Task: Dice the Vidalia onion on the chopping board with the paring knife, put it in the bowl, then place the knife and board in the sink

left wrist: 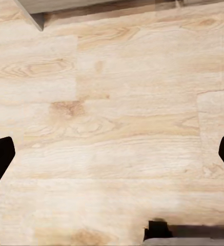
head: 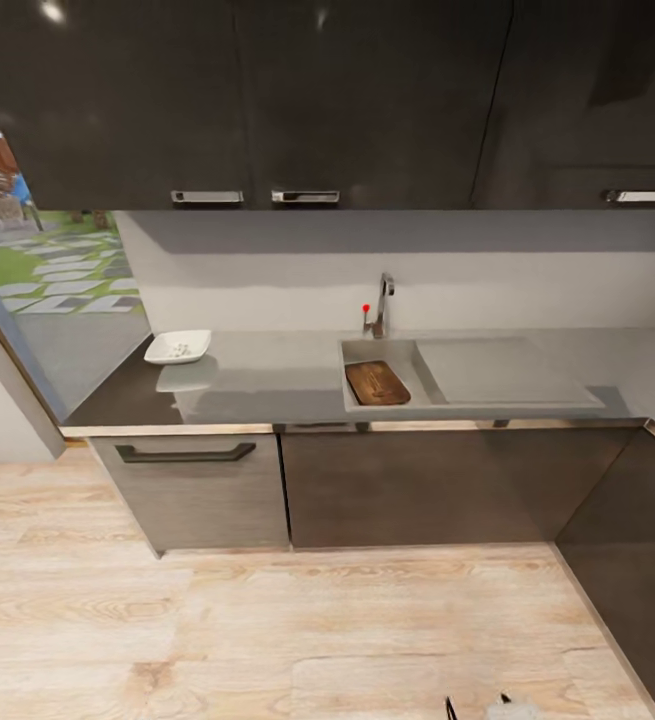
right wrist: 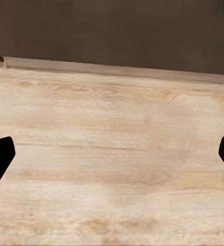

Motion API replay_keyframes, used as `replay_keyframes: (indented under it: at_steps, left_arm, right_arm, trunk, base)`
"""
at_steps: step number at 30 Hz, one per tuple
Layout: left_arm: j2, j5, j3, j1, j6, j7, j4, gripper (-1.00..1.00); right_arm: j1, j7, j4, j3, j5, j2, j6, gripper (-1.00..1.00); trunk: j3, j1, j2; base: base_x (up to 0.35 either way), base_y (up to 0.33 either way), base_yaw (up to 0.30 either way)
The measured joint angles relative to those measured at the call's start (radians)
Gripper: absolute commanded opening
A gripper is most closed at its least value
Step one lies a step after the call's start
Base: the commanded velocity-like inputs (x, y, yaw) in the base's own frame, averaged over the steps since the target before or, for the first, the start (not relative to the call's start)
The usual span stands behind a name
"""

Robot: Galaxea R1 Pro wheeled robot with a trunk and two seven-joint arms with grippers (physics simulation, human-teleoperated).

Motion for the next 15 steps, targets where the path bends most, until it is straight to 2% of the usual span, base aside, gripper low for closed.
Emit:
replay_keyframes:
  at_steps: [2,3,4,5,7,11,12,13,14,15]
  left_arm:
    - [0.012,-0.001,-0.001,0.004,0.131,-0.043,0.001,1.00]
    - [0.017,-0.001,0.000,0.011,0.202,-0.079,0.001,1.00]
    - [0.023,-0.002,0.000,0.031,0.327,-0.166,0.001,1.00]
    - [0.025,-0.003,0.000,0.043,0.375,-0.201,0.001,1.00]
    - [0.030,-0.003,0.000,0.085,0.439,-0.252,0.001,1.00]
    - [0.033,0.009,0.003,0.129,0.461,-0.265,0.000,1.00]
    - [0.035,0.017,0.003,0.139,0.464,-0.265,0.000,1.00]
    - [0.040,0.032,0.004,0.146,0.470,-0.266,0.000,1.00]
    - [0.048,0.075,0.008,0.152,0.484,-0.266,0.000,1.00]
    - [0.054,0.120,0.015,0.155,0.494,-0.266,0.000,1.00]
  right_arm:
    - [0.000,0.001,0.000,0.001,0.001,-0.007,0.189,1.00]
    - [0.000,0.001,0.000,0.001,0.001,-0.010,0.310,1.00]
    - [0.001,-0.001,0.001,0.002,0.001,-0.012,0.403,1.00]
    - [0.004,-0.005,0.001,0.002,0.000,-0.013,0.451,1.00]
    - [0.030,-0.034,0.001,0.000,-0.004,-0.020,0.563,1.00]
    - [0.065,-0.053,0.002,0.001,-0.046,-0.023,0.656,1.00]
    - [0.076,-0.054,0.002,0.000,-0.069,-0.024,0.678,1.00]
    - [0.086,-0.055,0.002,0.000,-0.096,-0.026,0.700,1.00]
    - [0.094,-0.054,0.002,0.000,-0.144,-0.028,0.729,1.00]
    - [0.097,-0.055,0.003,0.000,-0.175,-0.029,0.746,1.00]
  trunk:
    - [0.000,0.000,0.000]
    - [0.000,0.000,0.000]
    - [0.000,0.000,0.000]
    - [0.000,0.000,0.000]
    - [0.000,0.000,0.000]
    - [0.000,0.000,0.000]
    - [0.000,0.000,0.000]
    - [0.000,0.000,0.000]
    - [0.000,0.000,0.000]
    - [0.000,0.000,0.000]
  base:
    - [0.000,0.000,0.000]
    - [0.000,0.000,0.000]
    - [0.000,0.000,0.000]
    - [0.000,0.000,0.000]
    - [0.000,0.000,0.000]
    - [0.000,0.000,0.000]
    - [0.000,0.000,0.000]
    - [0.000,0.000,0.000]
    - [0.000,0.000,0.000]
    - [0.000,0.000,0.000]
